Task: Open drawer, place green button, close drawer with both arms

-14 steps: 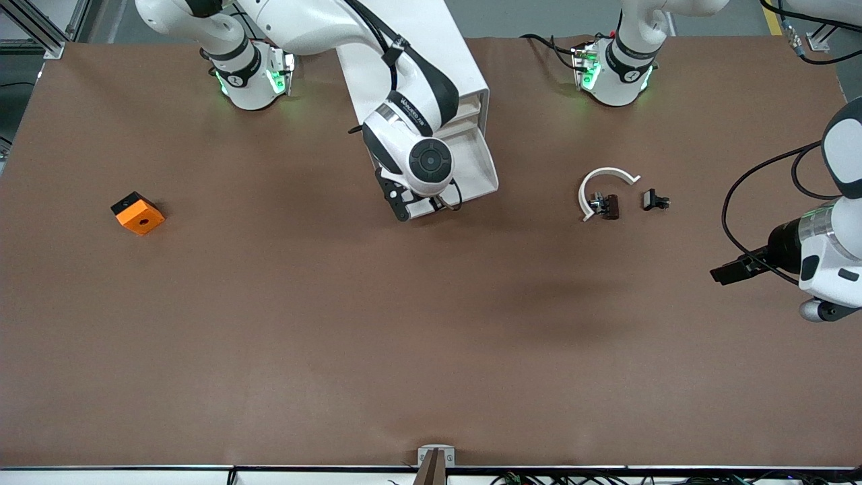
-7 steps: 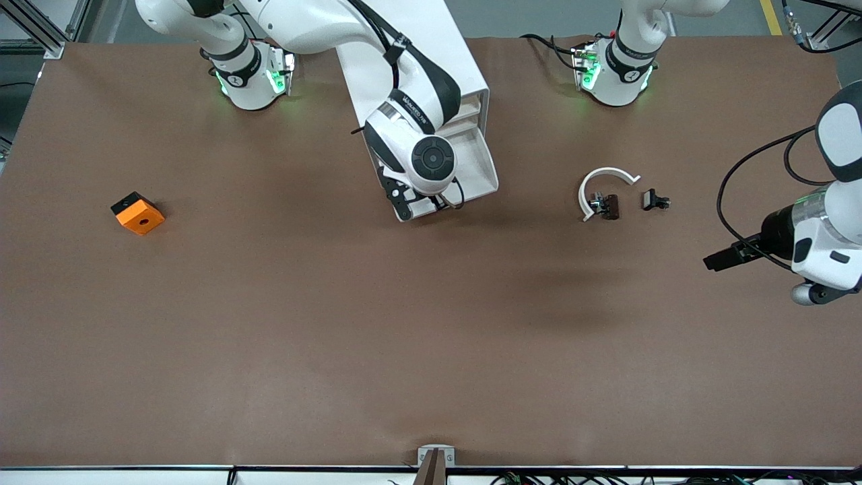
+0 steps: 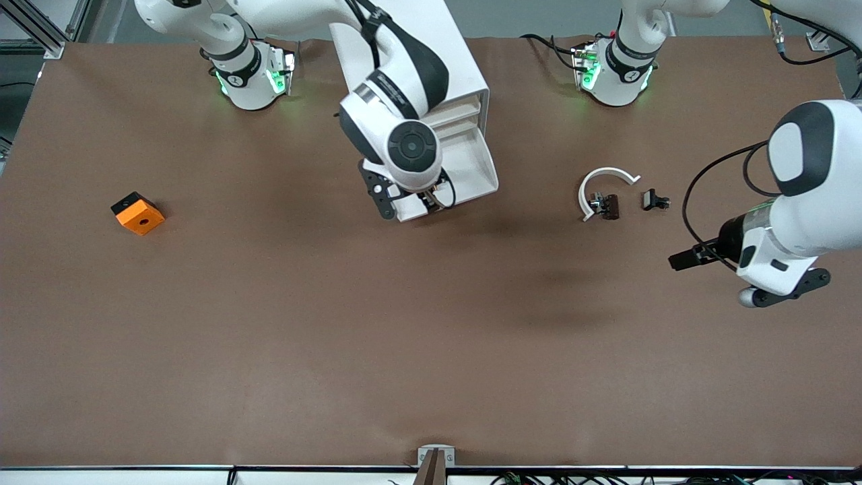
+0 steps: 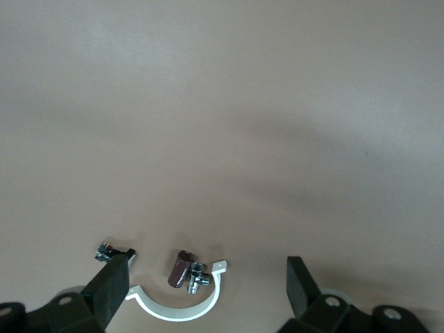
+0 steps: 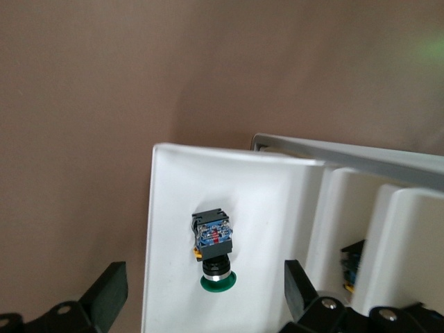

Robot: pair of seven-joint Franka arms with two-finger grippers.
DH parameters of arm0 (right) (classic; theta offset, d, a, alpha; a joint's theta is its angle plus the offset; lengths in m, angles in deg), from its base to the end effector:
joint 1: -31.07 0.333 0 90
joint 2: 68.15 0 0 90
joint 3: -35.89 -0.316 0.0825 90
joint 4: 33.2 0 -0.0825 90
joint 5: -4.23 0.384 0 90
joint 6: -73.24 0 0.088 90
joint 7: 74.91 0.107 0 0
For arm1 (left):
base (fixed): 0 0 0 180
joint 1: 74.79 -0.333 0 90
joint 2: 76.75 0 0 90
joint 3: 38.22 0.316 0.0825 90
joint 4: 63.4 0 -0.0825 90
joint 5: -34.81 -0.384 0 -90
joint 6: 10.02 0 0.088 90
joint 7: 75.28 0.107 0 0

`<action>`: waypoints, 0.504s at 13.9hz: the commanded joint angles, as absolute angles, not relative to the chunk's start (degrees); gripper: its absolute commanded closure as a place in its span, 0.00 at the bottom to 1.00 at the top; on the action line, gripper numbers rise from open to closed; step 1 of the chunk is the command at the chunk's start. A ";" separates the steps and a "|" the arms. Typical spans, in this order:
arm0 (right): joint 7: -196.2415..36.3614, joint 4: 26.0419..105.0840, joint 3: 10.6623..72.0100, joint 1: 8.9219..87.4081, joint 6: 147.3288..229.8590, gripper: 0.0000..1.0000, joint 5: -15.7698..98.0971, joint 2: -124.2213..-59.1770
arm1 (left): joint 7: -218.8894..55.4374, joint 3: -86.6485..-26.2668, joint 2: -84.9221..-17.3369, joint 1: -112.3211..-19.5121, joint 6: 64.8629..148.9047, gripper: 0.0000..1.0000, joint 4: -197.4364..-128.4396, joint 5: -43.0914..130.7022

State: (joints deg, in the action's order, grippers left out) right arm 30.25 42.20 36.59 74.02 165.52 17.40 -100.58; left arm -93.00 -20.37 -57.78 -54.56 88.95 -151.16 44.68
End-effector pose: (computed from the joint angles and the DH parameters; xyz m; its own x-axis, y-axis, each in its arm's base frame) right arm 0.4914 0.4805 0.3922 0.3964 -0.9084 -0.1328 -0.8523 -0.4179 0.3147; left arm 0.6407 -0.0659 0.4642 0.9488 0.2863 -0.1336 0.2922 -0.9560 0.0265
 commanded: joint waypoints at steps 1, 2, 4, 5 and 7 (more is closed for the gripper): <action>30.56 37.83 35.80 68.70 159.13 0.00 18.64 -98.92 | -92.41 -22.39 -56.72 -54.40 91.75 0.00 -151.73 43.78; 30.30 36.86 35.71 67.12 157.28 0.00 18.64 -97.95 | -92.41 -23.27 -55.67 -54.40 92.72 0.00 -151.82 43.87; 27.95 36.41 35.62 64.83 155.16 0.00 18.64 -95.23 | -92.59 -24.68 -54.69 -54.23 95.00 0.00 -152.61 43.95; 22.70 36.50 35.80 63.95 154.11 0.00 18.56 -92.87 | -92.59 -25.12 -54.17 -54.22 95.62 0.00 -152.96 43.95; 15.38 36.94 36.06 61.76 149.81 0.00 18.12 -89.26 | -93.02 -26.61 -52.68 -54.14 97.64 0.00 -152.96 43.78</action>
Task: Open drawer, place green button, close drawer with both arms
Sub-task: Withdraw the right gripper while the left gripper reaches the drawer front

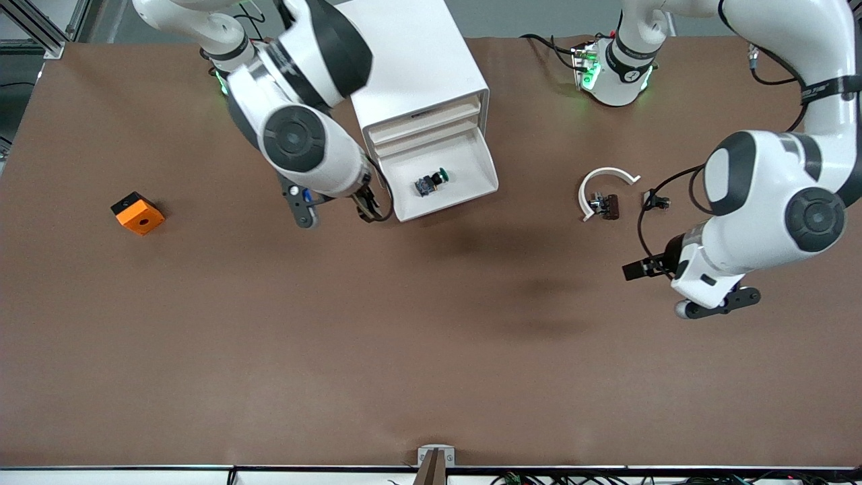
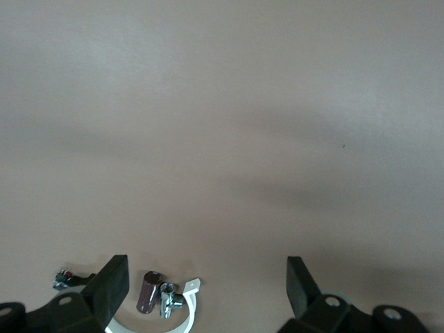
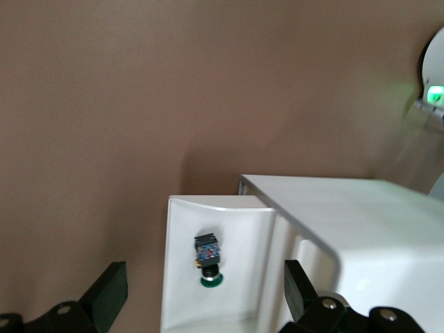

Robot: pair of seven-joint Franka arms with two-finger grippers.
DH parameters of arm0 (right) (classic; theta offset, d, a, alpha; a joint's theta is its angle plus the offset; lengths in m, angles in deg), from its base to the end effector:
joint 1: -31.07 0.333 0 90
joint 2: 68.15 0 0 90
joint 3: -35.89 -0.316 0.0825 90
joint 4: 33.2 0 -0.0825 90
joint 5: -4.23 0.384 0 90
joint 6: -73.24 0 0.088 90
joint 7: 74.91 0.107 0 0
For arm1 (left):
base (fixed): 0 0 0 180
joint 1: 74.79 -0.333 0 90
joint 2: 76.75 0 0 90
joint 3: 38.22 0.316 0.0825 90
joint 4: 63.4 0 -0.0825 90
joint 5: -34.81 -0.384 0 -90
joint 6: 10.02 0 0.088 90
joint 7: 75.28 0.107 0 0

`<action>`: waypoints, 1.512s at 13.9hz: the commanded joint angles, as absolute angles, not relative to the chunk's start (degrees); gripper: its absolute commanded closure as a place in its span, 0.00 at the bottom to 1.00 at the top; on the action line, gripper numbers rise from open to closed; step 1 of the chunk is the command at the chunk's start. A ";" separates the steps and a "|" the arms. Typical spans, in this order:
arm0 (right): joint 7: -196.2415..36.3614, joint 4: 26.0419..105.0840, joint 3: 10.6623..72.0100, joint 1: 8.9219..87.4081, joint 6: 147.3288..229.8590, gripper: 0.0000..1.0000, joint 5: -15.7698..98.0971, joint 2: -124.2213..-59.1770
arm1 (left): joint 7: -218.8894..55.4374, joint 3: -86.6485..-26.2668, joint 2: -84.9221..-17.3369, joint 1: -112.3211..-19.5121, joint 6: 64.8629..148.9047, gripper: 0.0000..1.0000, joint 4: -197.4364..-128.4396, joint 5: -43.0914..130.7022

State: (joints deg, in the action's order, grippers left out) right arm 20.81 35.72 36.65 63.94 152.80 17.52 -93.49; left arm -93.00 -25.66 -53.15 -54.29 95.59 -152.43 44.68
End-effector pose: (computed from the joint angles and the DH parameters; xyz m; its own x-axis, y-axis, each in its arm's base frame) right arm 0.5407 0.3744 0.5143 0.4226 -0.8845 -0.1978 -0.8438 -0.4636 0.2702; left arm 0.6512 -0.1230 0.4064 0.9695 0.2079 -0.1294 0.2140 -0.9762 0.0347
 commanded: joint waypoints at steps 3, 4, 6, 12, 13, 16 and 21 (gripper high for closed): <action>1.01 38.69 36.06 55.34 146.54 0.00 18.03 -83.29 | -93.73 -26.88 -48.99 -51.60 101.33 0.00 -152.79 44.04; -4.71 40.79 36.15 53.24 146.62 0.00 18.03 -80.92 | -95.12 -26.88 -47.50 -50.46 102.30 0.00 -152.53 44.13; -14.83 45.18 36.15 49.11 148.20 0.00 17.85 -77.21 | -98.64 -26.88 -44.95 -48.17 104.84 0.00 -152.35 44.22; -42.97 66.86 36.15 41.88 165.39 0.00 10.40 -65.28 | -117.44 -27.14 -41.16 -37.81 104.16 0.00 -153.22 44.31; -46.57 70.83 36.24 41.18 168.91 0.00 9.60 -63.07 | -118.16 -27.15 -41.42 -36.40 103.46 0.00 -154.97 44.22; -59.14 74.03 36.24 35.92 173.60 0.00 9.33 -61.73 | -118.69 -27.32 -41.86 -31.48 103.97 0.00 -157.79 44.31; -67.35 67.64 36.15 31.51 173.35 0.00 8.89 -63.57 | -125.20 -31.00 -44.66 -26.80 115.56 0.00 -167.09 44.48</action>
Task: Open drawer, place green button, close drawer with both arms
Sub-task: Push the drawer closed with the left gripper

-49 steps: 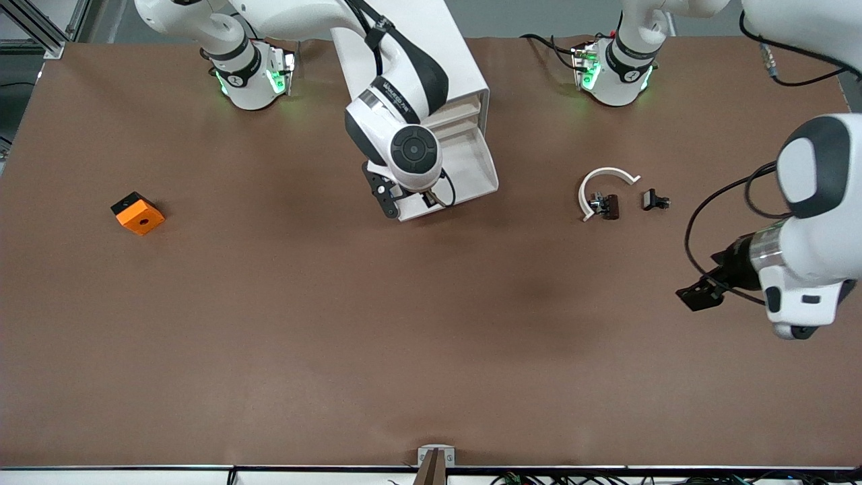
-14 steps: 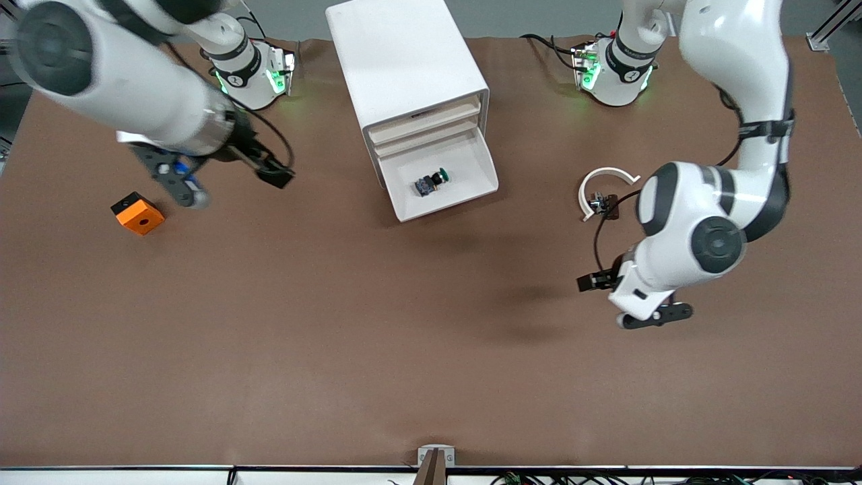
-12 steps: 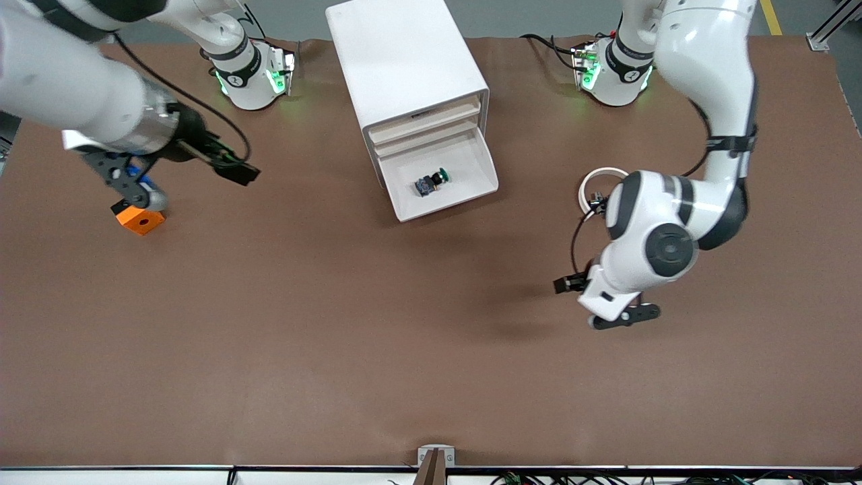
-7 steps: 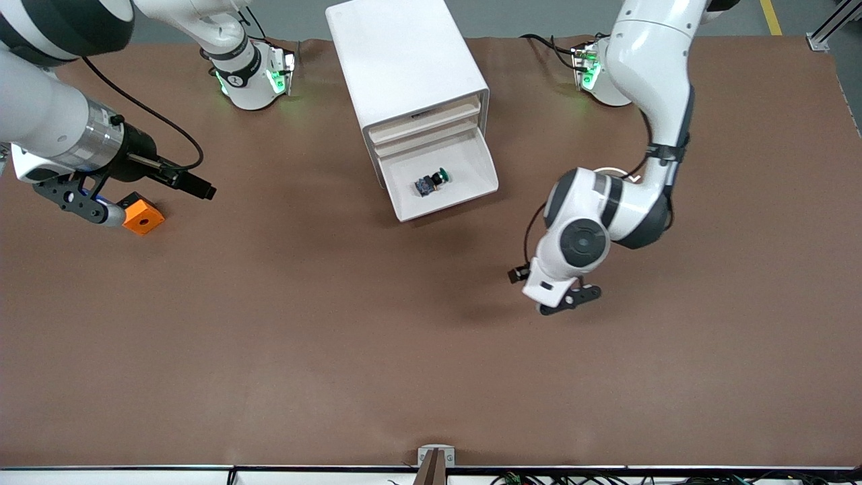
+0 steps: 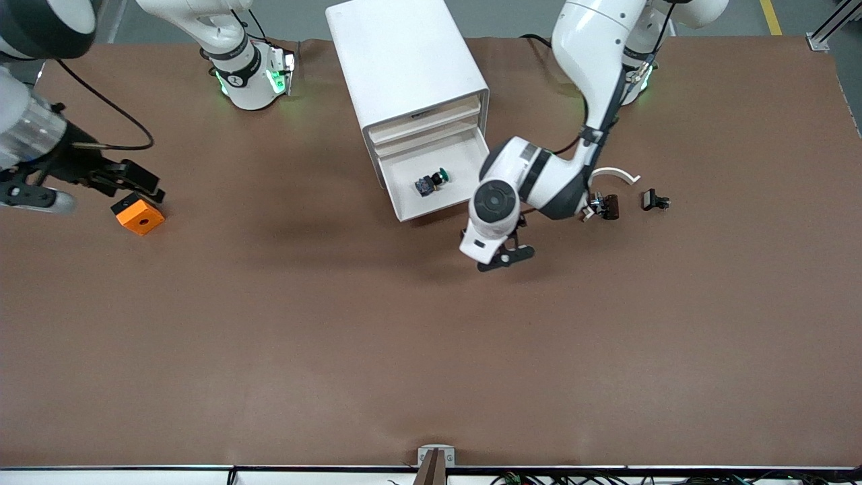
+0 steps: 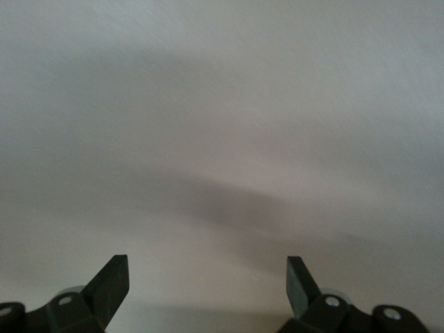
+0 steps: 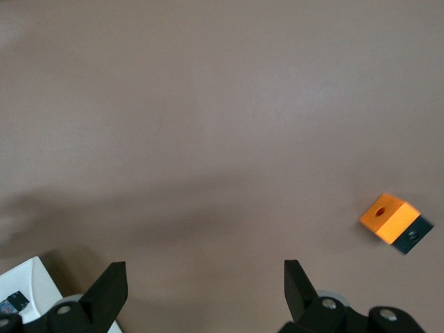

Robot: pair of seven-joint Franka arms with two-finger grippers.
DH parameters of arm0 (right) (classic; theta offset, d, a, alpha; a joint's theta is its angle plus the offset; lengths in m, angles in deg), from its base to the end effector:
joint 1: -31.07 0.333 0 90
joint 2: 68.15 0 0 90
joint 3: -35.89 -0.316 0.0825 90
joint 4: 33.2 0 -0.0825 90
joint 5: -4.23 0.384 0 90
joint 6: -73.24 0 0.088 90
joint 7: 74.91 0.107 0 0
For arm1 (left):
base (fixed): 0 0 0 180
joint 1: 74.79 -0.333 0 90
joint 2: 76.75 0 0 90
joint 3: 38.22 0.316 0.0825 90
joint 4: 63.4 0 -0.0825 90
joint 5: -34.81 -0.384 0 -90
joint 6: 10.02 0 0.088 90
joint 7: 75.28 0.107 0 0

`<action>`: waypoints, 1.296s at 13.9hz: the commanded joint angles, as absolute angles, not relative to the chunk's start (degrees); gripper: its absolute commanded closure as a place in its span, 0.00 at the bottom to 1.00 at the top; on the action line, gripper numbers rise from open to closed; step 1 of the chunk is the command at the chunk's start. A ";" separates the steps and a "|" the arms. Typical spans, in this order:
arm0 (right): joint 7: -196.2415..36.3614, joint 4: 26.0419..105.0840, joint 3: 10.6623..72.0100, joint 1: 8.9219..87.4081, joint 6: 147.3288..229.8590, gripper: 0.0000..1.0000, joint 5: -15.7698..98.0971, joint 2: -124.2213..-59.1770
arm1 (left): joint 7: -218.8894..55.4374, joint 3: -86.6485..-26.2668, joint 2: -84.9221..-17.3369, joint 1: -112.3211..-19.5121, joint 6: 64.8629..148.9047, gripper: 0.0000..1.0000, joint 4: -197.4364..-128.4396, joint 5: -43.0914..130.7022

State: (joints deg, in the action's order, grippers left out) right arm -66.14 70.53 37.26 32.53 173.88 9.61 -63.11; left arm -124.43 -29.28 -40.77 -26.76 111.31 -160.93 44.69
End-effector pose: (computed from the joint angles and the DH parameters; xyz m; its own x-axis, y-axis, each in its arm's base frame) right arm 0.5381 0.0087 0.5750 0.9857 -0.1673 0.0183 -0.1647 -0.9814 -0.0987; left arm 0.4958 -0.4239 0.2166 0.9514 0.2642 -0.1583 0.2452 -0.9607 -0.1301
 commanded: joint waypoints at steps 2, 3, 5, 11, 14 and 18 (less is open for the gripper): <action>-67.35 62.29 36.15 31.51 170.12 0.00 6.44 -65.41 | -125.29 -32.85 -45.90 -26.98 116.02 0.00 -168.43 44.57; -67.35 58.69 36.06 31.51 167.05 0.00 5.73 -67.16 | -125.29 -33.82 -46.16 -27.15 115.93 0.00 -168.60 46.40; -67.35 54.54 36.15 31.42 162.55 0.00 5.46 -69.02 | -125.29 -34.18 -46.60 -26.72 115.84 0.00 -168.61 50.97; -71.90 53.99 36.15 30.02 162.45 0.00 5.46 -68.94 | -127.83 -40.06 -46.43 -26.71 115.84 0.00 -169.48 51.25; -72.97 52.94 36.15 29.66 162.45 0.00 5.37 -68.94 | -129.06 -43.04 -46.43 -26.71 115.84 0.00 -169.49 51.78; -73.15 52.32 36.15 29.48 162.45 0.00 5.46 -68.94 | -130.82 -46.03 -45.82 -26.63 115.84 0.00 -169.66 51.95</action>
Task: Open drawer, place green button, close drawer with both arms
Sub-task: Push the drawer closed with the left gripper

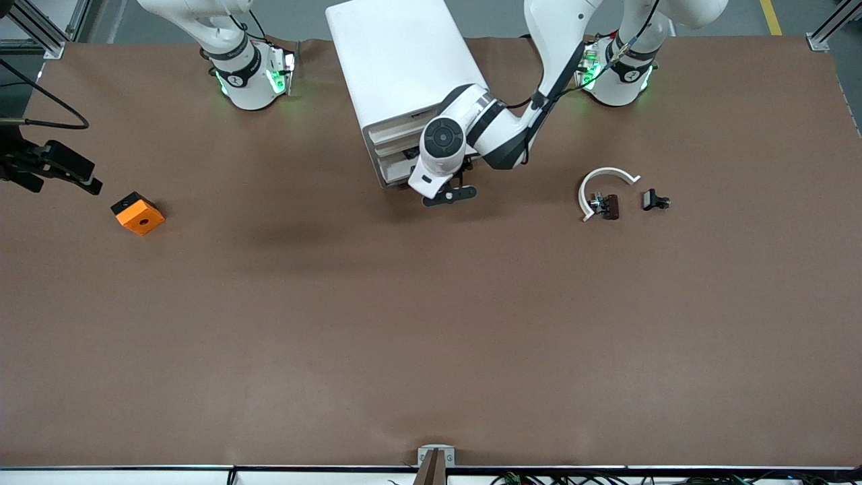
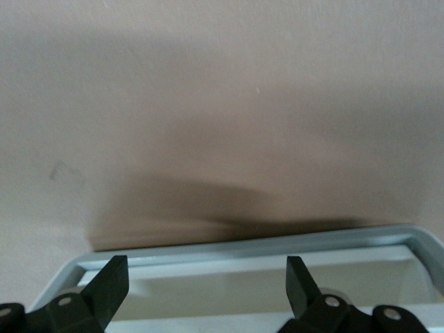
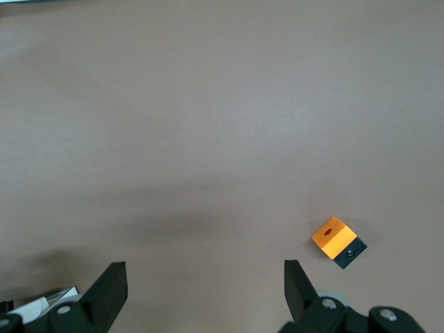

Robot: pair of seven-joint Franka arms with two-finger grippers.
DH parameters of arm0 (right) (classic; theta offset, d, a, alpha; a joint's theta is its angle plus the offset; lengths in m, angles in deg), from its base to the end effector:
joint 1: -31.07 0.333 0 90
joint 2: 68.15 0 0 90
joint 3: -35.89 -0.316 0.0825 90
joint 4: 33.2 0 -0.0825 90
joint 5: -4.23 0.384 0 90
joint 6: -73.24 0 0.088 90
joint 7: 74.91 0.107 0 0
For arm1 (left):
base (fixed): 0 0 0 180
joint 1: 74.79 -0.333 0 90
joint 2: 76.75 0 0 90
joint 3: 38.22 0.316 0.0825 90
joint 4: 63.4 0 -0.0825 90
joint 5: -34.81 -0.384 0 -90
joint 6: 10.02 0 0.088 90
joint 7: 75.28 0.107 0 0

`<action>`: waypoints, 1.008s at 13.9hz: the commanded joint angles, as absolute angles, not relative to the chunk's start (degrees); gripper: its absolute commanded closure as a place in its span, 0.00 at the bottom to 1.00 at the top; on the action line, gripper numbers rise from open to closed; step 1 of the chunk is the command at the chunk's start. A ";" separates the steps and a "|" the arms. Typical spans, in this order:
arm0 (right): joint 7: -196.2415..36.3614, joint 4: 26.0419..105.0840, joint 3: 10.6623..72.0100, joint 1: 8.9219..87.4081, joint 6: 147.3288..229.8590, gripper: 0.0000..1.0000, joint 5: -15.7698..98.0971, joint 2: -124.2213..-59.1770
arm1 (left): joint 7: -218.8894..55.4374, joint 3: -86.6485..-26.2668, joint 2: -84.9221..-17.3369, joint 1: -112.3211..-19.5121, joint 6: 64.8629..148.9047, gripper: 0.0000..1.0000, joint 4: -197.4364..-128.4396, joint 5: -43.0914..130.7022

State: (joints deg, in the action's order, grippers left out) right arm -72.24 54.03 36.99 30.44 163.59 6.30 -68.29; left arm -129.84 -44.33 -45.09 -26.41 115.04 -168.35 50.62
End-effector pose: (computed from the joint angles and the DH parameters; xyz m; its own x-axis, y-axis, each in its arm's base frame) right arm 0.5564 -0.0129 0.6466 0.9958 -0.0769 0.0502 -0.0750 -0.9964 -0.0384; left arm 0.3582 -0.5136 0.2171 0.9268 0.1887 -0.3247 0.1857 -0.9818 -0.0403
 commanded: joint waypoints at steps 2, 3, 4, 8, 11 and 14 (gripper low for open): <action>-73.15 52.32 36.06 29.57 162.45 0.00 5.55 -68.94 | -131.52 -47.36 -45.73 -26.71 115.84 0.00 -170.27 52.65; -73.15 52.32 36.06 29.57 162.36 0.00 5.46 -68.94 | -131.53 -47.45 -45.64 -26.71 115.84 0.00 -170.28 53.96; -73.15 52.32 36.06 29.57 162.36 0.00 5.46 -68.94 | -131.53 -47.45 -45.38 -26.71 115.84 0.00 -170.28 54.58; -73.15 52.32 36.06 29.66 162.36 0.00 5.46 -68.94 | -131.44 -47.27 -45.55 -27.68 115.14 0.00 -169.66 54.68; -73.15 52.32 36.06 29.57 162.36 0.00 5.46 -68.94 | -130.74 -46.57 -46.08 -32.84 112.34 0.00 -167.91 53.80; -73.15 52.32 36.06 29.49 162.36 0.00 5.46 -68.94 | -130.30 -46.48 -45.99 -41.45 103.39 0.00 -163.08 46.63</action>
State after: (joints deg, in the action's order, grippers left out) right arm -72.41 53.73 36.88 30.43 163.32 6.30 -68.36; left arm -130.96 -46.02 -45.18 -36.01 109.20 -165.63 51.02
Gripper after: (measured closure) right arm 0.000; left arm 0.000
